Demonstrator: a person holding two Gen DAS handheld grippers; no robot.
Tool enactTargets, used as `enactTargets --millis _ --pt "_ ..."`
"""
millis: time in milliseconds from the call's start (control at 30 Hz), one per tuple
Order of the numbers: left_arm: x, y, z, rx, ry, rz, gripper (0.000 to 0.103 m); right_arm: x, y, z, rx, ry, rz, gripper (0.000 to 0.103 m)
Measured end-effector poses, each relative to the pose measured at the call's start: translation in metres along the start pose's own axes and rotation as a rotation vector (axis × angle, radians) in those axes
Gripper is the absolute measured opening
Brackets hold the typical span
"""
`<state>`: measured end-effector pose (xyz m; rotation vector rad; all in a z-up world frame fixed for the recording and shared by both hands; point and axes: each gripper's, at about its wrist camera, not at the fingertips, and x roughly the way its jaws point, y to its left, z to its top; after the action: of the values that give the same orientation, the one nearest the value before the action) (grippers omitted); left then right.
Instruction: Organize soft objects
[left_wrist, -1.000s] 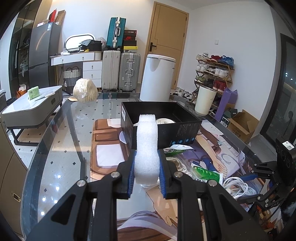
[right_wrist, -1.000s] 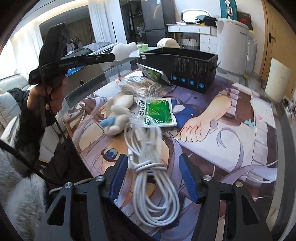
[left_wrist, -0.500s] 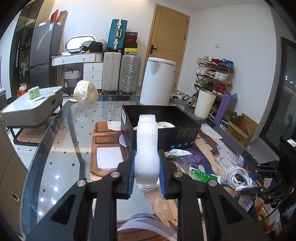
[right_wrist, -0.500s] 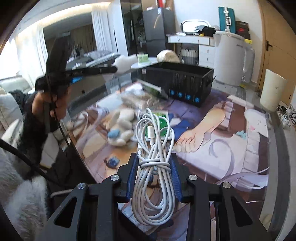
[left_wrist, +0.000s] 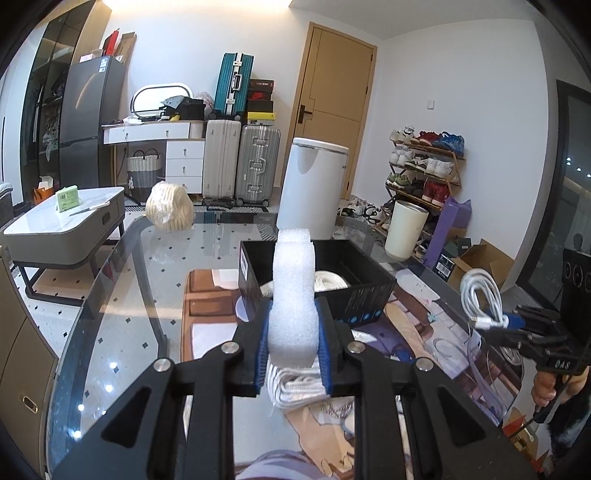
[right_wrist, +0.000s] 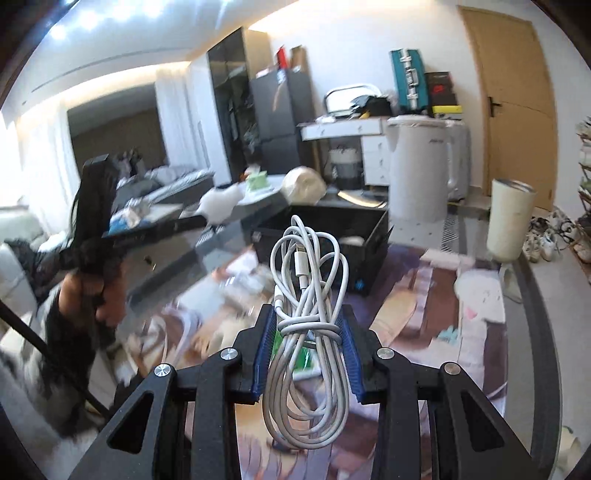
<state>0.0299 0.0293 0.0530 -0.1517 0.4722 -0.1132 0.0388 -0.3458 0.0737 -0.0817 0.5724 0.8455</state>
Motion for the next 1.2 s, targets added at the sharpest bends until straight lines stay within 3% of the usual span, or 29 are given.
enactTargets --millis 267,700,1200 --pt "0.015 -0.008 0.009 0.033 0.004 0.014 0.02 0.02 -0.006 0.027 0.052 -0.047 -0.032 0.034" --pt "0.043 -0.009 0.021 0.049 0.021 0.014 0.02 0.065 -0.004 0.047 0.057 -0.02 0.006 0.034" --pt "0.076 -0.009 0.034 0.075 0.038 0.009 0.02 0.112 -0.018 0.079 0.045 -0.048 0.01 0.034"
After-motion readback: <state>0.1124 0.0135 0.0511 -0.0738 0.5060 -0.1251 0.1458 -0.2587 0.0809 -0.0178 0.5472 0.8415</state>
